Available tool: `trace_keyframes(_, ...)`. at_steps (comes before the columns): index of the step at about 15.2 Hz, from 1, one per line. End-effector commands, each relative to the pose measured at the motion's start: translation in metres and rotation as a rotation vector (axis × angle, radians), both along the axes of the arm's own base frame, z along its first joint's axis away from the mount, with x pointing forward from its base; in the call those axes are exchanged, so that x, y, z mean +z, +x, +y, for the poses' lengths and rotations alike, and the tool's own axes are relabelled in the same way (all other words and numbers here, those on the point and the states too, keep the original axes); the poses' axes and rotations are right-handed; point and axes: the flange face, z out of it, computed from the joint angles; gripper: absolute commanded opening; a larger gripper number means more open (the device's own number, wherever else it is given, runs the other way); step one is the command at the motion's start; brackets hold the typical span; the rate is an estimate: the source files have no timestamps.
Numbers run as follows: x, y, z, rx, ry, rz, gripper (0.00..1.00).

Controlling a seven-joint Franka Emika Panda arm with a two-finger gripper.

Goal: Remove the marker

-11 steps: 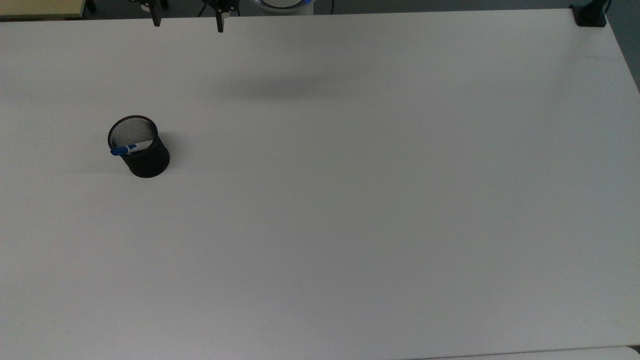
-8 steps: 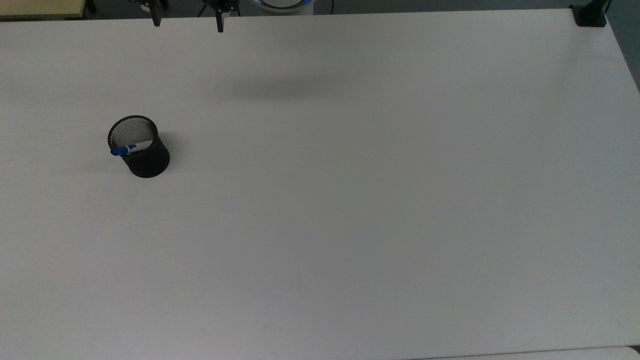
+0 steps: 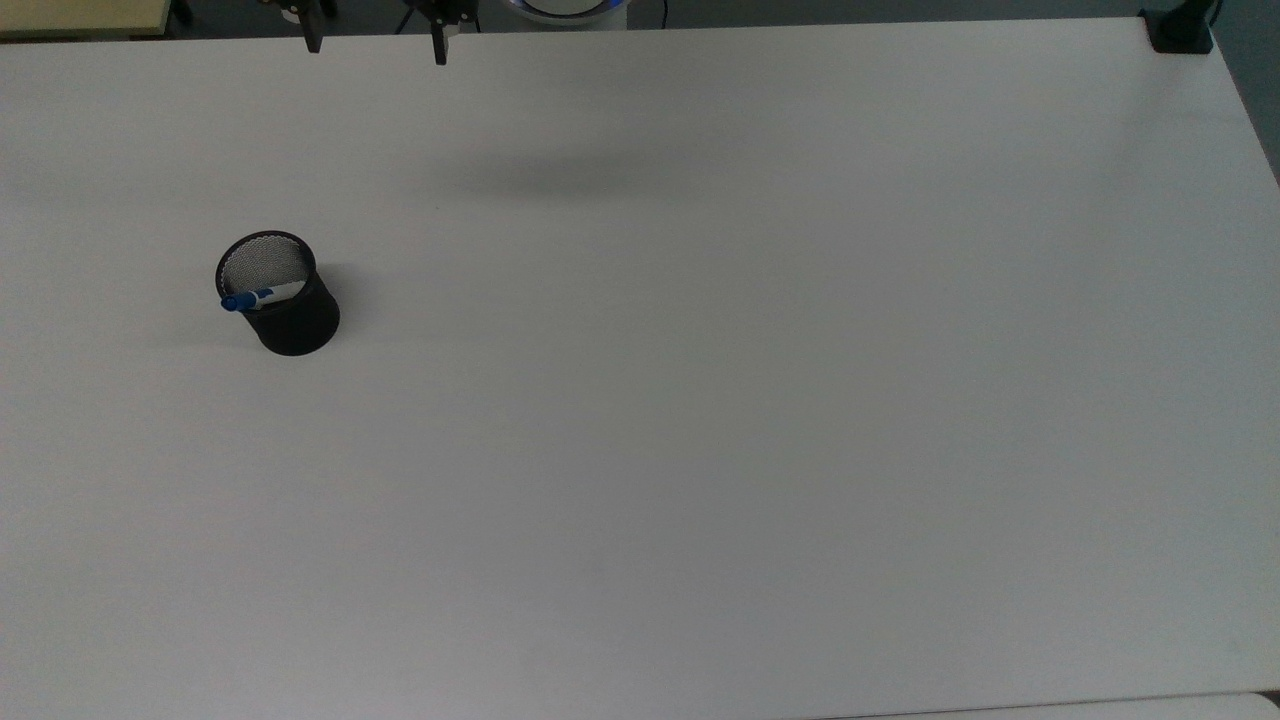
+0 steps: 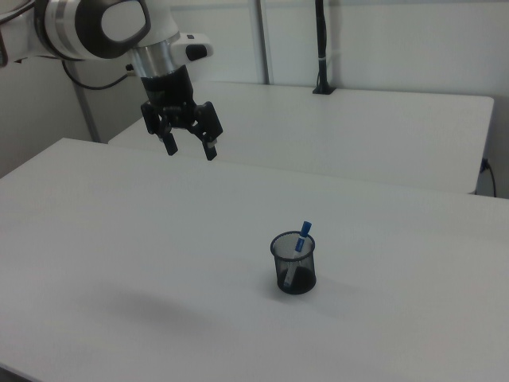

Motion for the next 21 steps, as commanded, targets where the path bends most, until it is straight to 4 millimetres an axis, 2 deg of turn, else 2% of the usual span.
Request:
trace_keyframes(1, 0.006, -0.004, -0.006, 0.019, -0.007, -0.008, 1.00)
trace_keyframes(4, -0.001, -0.002, -0.021, 0.050, -0.020, 0.006, 1.00)
trace_keyframes(7, -0.027, 0.010, -0.045, 0.206, -0.048, 0.058, 1.00)
trace_keyframes(8, -0.027, 0.016, -0.049, 0.206, -0.069, 0.023, 1.00)
trace_keyframes(12, -0.043, 0.024, -0.097, 0.048, -0.089, -0.035, 1.00)
trace_keyframes(16, -0.076, 0.026, -0.129, -0.145, -0.091, -0.125, 1.00)
trace_keyframes(18, -0.099, 0.030, -0.136, -0.181, -0.094, -0.157, 1.00)
trace_keyframes(21, -0.137, 0.048, -0.138, -0.178, -0.094, -0.187, 1.00)
